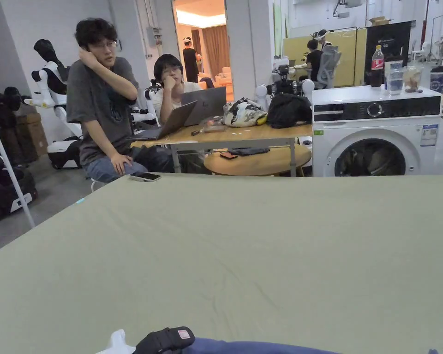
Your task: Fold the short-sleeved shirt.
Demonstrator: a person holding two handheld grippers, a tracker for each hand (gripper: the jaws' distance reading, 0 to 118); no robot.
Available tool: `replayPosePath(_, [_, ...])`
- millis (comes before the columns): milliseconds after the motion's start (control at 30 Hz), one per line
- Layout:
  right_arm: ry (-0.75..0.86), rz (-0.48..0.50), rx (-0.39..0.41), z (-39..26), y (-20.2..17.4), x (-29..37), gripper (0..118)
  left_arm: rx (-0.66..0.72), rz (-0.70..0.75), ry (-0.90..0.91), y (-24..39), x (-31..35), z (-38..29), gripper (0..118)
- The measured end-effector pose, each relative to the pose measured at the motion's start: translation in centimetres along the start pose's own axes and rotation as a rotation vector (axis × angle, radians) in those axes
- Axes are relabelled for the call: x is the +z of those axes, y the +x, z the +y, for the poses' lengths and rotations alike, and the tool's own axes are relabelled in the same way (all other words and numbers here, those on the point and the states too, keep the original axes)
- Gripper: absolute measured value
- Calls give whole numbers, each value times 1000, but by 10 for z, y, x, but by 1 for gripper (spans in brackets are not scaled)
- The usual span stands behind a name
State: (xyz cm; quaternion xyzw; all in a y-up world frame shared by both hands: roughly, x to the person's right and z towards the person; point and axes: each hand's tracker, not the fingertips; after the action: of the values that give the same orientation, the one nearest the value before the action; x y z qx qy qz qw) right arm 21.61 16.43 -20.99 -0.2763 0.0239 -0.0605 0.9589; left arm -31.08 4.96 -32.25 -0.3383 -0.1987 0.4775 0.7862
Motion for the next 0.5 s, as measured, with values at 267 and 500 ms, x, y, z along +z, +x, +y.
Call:
replayPosePath(267, [-18,3,-24,-3,8,-1,0,-80,56,84,32,16,16,9])
replayPosePath(500, [-3,32,-64,-6,11,2,0,-702,266,176,147,50,14,8])
